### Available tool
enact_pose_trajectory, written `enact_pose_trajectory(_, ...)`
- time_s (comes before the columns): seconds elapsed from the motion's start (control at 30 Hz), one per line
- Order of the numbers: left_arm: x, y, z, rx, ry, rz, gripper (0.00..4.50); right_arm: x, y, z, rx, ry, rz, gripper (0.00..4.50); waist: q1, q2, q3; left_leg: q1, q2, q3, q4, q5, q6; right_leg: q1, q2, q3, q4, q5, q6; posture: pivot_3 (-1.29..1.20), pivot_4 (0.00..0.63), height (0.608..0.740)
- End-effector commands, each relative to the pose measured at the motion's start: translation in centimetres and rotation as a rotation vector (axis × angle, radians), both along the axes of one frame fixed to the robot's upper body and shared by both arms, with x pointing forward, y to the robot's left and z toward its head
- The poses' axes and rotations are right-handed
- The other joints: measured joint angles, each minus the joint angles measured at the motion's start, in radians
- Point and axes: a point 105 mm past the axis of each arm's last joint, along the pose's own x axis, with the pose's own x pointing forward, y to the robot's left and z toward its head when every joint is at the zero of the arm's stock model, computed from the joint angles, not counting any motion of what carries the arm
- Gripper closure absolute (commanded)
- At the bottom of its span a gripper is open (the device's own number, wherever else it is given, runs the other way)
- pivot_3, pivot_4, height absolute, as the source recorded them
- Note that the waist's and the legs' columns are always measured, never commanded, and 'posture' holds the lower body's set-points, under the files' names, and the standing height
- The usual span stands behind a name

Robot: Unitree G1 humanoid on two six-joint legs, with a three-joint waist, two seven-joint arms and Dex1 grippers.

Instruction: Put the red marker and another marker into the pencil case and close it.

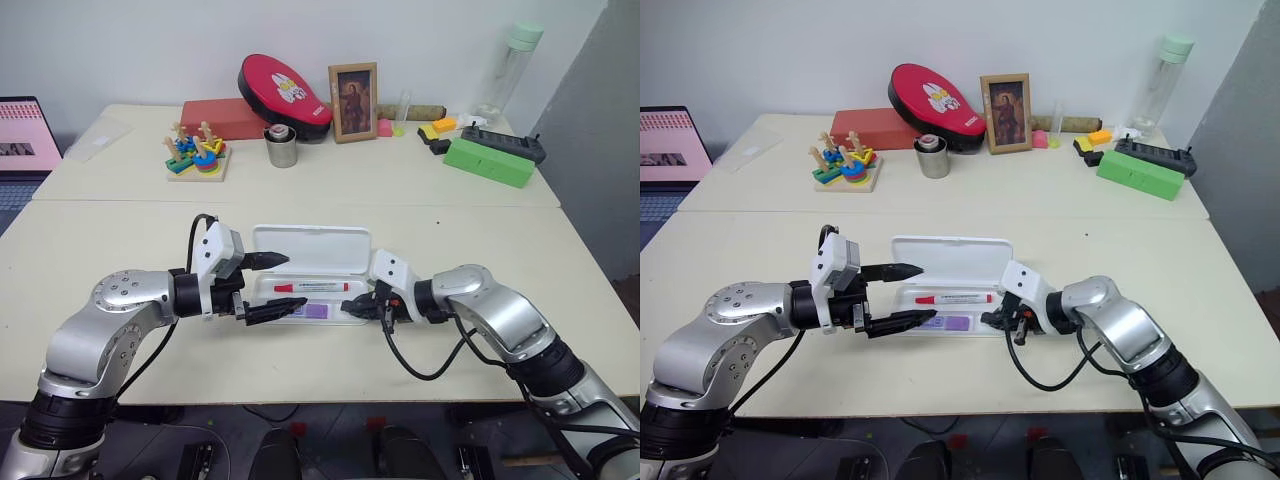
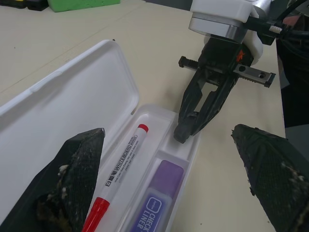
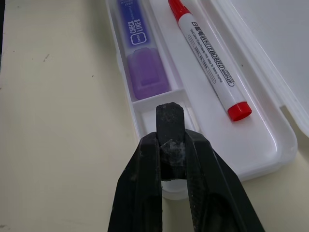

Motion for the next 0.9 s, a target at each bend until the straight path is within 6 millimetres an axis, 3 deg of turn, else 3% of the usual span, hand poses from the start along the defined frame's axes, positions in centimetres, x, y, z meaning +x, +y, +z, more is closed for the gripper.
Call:
enact_pose_trajectory(0.03,0.0,-0.6,0.8,0.003,-0.040,-0.018,0.00,0.4,0.5,1.3,0.024,-0.054,0.017,3.00,0.000,0.000,0.000,0.000,0.000,0.000,0.000,0.000,0.000,0.000,0.000,0.000,0.000,0.000,0.000,0.00,0.150,0.740)
enact_pose_trajectory(0.33,0.5,-0.5,0.8,-0.011,-0.056,0.009,0.00,0.4,0.7,3.8,0.069,-0.102,0.056,1.10,0.000,0.000,0.000,0.000,0.000,0.000,0.000,0.000,0.000,0.000,0.000,0.000,0.000,0.000,0.000,0.00,0.150,0.740)
enact_pose_trajectory(0.47,0.9,-0.3,1.2,-0.035,-0.062,0.051,0.00,0.1,1.2,6.4,0.136,-0.130,0.107,0.12,0.000,0.000,0.000,0.000,0.000,0.000,0.000,0.000,0.000,0.000,0.000,0.000,0.000,0.000,0.000,0.00,0.150,0.740)
enact_pose_trajectory(0.63,1.8,0.1,2.4,-0.128,-0.078,0.133,0.00,1.5,2.0,11.4,0.328,-0.192,0.098,0.04,-0.001,0.000,0.000,0.000,0.000,0.000,0.000,0.000,0.000,0.000,0.000,0.000,0.001,0.000,0.000,0.00,0.150,0.740)
enact_pose_trajectory(0.73,2.1,0.3,2.9,-0.155,-0.088,0.164,0.00,2.7,2.5,12.8,0.373,-0.208,0.076,0.04,-0.001,0.000,0.000,0.000,0.000,0.000,0.000,0.000,0.000,0.000,0.000,0.000,0.001,0.000,0.000,0.00,0.150,0.740)
enact_pose_trajectory(0.9,3.0,1.5,4.3,-0.203,-0.134,0.255,0.00,8.1,3.1,13.7,0.349,-0.270,-0.141,0.04,-0.002,0.000,0.000,0.000,0.000,0.000,0.000,0.000,0.000,0.000,0.000,0.000,0.001,0.000,0.000,0.00,0.150,0.740)
